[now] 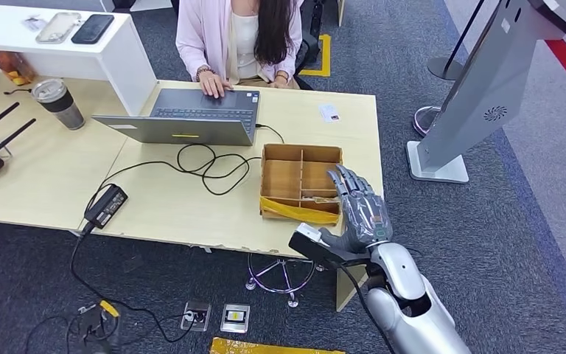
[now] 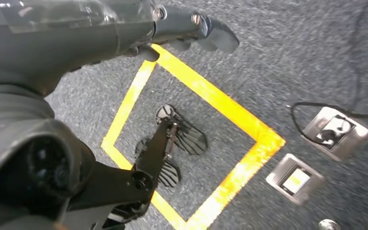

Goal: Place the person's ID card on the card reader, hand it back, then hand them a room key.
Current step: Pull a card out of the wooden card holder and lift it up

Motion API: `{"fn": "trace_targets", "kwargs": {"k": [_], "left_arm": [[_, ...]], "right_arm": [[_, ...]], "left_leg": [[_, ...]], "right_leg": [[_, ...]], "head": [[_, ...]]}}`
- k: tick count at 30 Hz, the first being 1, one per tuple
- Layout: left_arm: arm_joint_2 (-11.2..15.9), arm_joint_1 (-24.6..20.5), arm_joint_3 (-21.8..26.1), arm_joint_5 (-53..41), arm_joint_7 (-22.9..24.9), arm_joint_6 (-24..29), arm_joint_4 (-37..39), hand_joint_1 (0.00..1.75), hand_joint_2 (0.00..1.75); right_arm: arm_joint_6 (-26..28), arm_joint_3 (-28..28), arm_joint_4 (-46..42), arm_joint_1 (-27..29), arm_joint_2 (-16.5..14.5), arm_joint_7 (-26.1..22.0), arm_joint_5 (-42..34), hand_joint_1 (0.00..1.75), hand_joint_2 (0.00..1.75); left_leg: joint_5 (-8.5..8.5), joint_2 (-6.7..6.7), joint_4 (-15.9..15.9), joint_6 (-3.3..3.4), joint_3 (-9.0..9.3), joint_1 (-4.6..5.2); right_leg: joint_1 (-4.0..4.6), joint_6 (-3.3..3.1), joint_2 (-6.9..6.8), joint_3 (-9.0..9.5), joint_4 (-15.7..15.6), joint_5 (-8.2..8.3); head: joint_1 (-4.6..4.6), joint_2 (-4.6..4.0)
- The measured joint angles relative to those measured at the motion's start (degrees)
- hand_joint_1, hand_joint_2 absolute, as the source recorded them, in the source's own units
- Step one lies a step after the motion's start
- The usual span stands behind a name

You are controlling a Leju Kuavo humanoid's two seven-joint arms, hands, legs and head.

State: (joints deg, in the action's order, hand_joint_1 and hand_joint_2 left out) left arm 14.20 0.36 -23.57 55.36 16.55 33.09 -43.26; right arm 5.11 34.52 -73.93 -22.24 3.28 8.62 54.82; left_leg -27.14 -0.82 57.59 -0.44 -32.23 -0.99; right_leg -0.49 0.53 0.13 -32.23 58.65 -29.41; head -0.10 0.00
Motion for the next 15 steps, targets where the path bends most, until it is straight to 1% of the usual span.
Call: {"fn": "trace_targets", "kwargs": {"k": [3,6,10,15], "left_arm": [[4.2,0.3,-5.1,4.6,0.1,0.9,-6.0,0.0,0.0],[7.8,0.1,-9.5,8.7,-0.6,0.8,-9.9,0.0,0.0],[11.6,-0.1,-13.8,12.5,-1.1,1.1,-13.9,0.0,0.0],[16.0,-0.3,-19.0,14.4,-1.1,1.7,-19.5,0.0,0.0]], "right_arm": [[1.2,0.2,-0.1,0.3,-0.9,0.2,0.1,0.0,1.75],[4.2,0.4,0.6,0.3,-1.8,-0.4,-0.2,0.0,1.75],[7.4,0.5,3.4,-0.1,-3.2,-1.5,-0.6,0.0,1.75],[9.4,0.5,7.4,-1.4,-5.1,-2.8,-0.9,0.0,1.75]], "left_leg": [[0.01,-0.01,0.0,-0.02,-0.01,-0.03],[0.01,0.02,0.0,-0.03,-0.01,-0.02],[0.01,0.03,0.0,-0.03,-0.03,-0.02],[0.01,0.03,0.0,-0.03,-0.03,-0.02]], "right_leg": [[0.02,-0.02,0.0,0.01,0.0,0.0],[0.02,-0.03,0.02,0.0,0.0,0.01],[0.02,-0.03,0.03,-0.01,0.0,0.01],[0.02,-0.04,0.02,-0.02,0.0,0.0]], "head": [[0.02,0.0],[0.01,0.0],[0.02,0.0],[0.01,0.0]]}}
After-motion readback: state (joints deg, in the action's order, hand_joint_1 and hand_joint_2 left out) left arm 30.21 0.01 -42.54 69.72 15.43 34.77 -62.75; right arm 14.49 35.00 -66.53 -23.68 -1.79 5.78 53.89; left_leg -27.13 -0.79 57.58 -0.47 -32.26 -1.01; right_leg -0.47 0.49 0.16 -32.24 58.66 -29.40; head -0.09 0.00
